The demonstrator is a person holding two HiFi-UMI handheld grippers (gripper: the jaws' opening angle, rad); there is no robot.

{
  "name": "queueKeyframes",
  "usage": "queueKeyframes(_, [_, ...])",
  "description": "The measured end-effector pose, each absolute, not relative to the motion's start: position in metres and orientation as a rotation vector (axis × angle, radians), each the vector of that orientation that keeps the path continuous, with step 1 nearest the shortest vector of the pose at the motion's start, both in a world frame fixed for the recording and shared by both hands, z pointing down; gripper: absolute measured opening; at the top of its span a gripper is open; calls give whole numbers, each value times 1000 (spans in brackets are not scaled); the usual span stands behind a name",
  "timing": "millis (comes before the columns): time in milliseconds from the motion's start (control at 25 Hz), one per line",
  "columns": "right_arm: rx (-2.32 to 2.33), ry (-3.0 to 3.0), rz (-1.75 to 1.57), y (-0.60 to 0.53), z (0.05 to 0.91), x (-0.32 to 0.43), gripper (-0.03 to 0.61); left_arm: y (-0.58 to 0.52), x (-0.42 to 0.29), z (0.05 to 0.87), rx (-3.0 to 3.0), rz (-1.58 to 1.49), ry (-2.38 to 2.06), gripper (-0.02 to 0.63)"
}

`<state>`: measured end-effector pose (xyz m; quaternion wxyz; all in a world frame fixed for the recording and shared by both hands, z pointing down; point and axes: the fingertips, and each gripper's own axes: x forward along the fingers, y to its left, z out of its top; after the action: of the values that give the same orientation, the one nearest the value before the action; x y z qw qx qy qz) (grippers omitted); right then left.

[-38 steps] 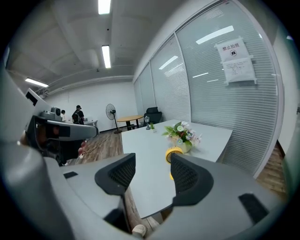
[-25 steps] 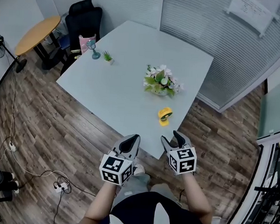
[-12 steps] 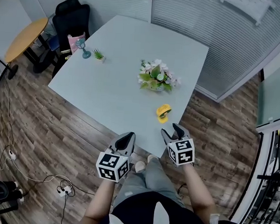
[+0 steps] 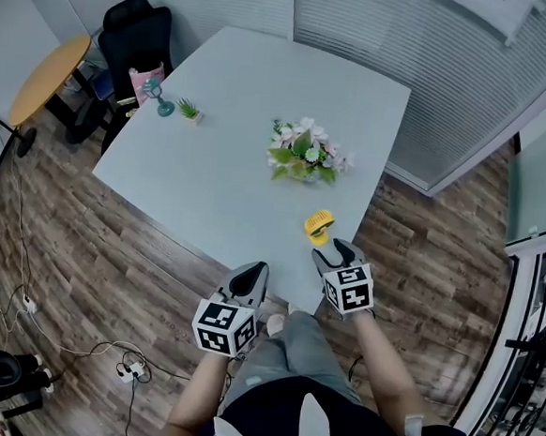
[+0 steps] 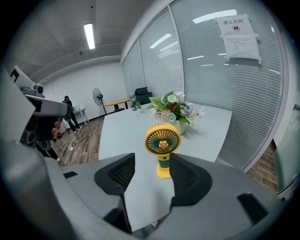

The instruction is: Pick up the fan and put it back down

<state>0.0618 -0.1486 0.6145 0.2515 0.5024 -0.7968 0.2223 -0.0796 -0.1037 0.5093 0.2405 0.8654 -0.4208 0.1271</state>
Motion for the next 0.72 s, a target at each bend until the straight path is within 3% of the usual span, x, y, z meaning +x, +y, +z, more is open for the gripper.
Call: queueKeyframes(720, [1224,-2125,650,-182,681,62,238,-132,-71,522,2317,388,-1188,21])
